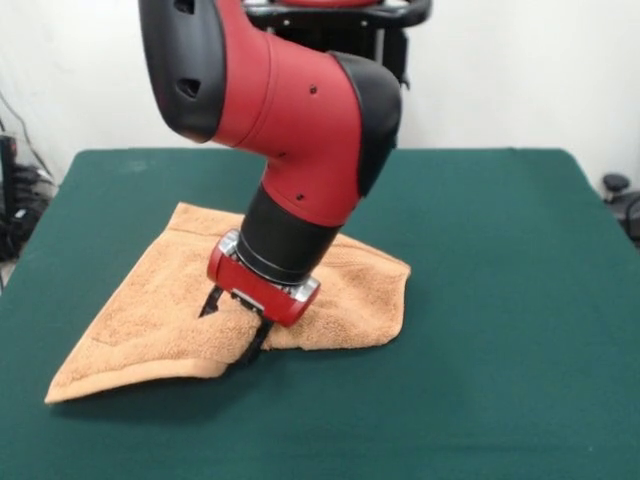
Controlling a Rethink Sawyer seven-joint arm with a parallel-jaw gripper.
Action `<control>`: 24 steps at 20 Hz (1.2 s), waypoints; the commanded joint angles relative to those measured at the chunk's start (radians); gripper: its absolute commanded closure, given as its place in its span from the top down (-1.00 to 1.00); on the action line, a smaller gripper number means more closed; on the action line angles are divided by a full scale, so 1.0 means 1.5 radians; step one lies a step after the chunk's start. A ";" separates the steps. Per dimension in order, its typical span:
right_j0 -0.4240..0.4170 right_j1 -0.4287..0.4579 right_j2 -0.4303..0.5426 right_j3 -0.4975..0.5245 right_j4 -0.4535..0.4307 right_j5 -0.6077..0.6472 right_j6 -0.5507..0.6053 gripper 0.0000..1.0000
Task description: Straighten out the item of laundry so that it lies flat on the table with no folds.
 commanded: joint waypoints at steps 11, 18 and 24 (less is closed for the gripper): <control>0.044 0.030 0.134 0.137 0.092 0.032 -0.040 1.00; 0.046 0.022 0.147 0.145 0.153 0.043 -0.038 1.00; 0.042 -0.019 0.160 0.172 0.188 0.067 -0.078 1.00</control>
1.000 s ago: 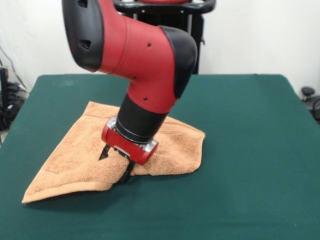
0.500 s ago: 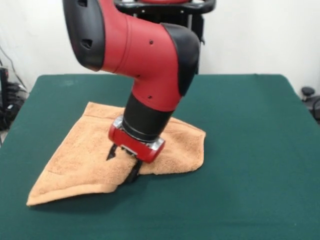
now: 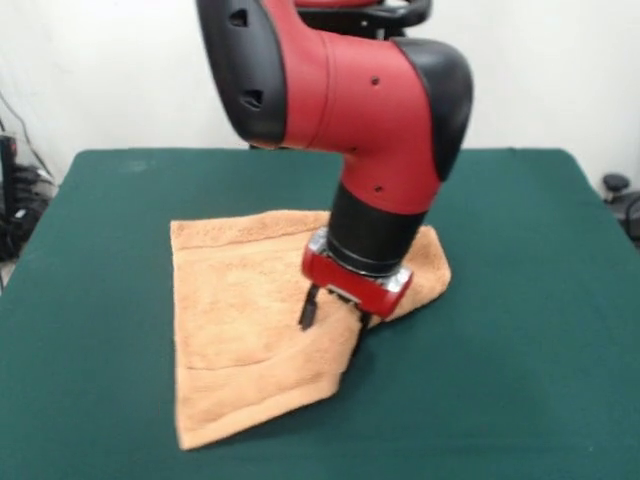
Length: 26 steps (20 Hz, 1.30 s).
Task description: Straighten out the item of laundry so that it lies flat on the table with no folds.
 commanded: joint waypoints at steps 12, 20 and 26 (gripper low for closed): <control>0.020 0.026 0.117 0.141 0.074 -0.021 -0.064 1.00; 0.199 -0.121 -0.070 0.068 -0.054 0.286 -0.129 1.00; 0.343 -0.022 -0.161 -0.069 -0.166 0.520 -0.098 1.00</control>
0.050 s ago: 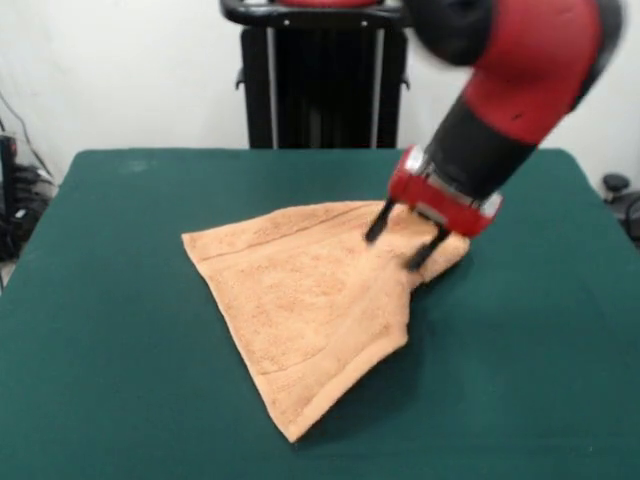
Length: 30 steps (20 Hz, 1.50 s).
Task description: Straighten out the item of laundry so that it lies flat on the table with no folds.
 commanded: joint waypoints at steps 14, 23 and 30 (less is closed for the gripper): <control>0.139 0.156 -0.058 -0.172 -0.094 0.368 0.041 1.00; 0.119 0.192 -0.070 -0.152 -0.099 0.238 0.110 1.00; 0.127 0.222 -0.076 -0.136 -0.071 0.173 0.140 1.00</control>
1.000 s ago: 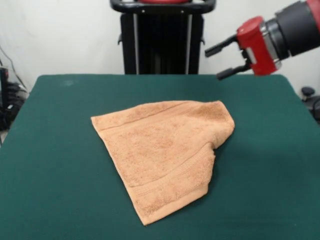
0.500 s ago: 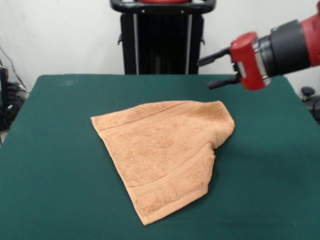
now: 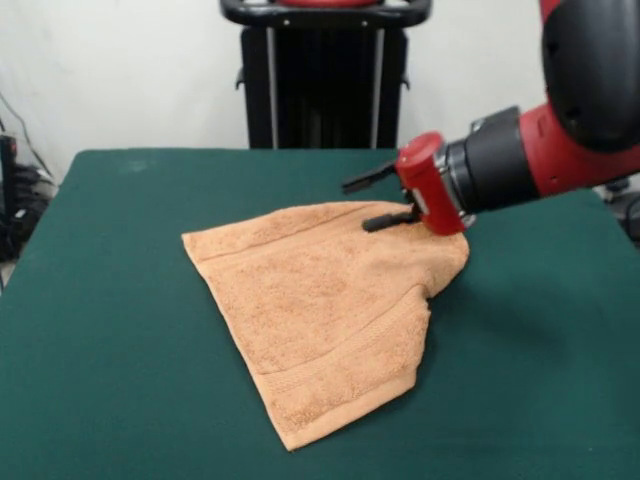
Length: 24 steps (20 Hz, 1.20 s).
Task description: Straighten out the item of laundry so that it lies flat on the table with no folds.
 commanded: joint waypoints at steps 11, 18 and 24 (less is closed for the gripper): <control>0.031 0.044 0.045 0.020 0.125 -0.073 0.190 1.00; 0.043 0.067 0.050 -0.018 0.194 -0.079 0.209 1.00; 0.041 0.080 0.058 -0.028 0.241 -0.120 0.227 1.00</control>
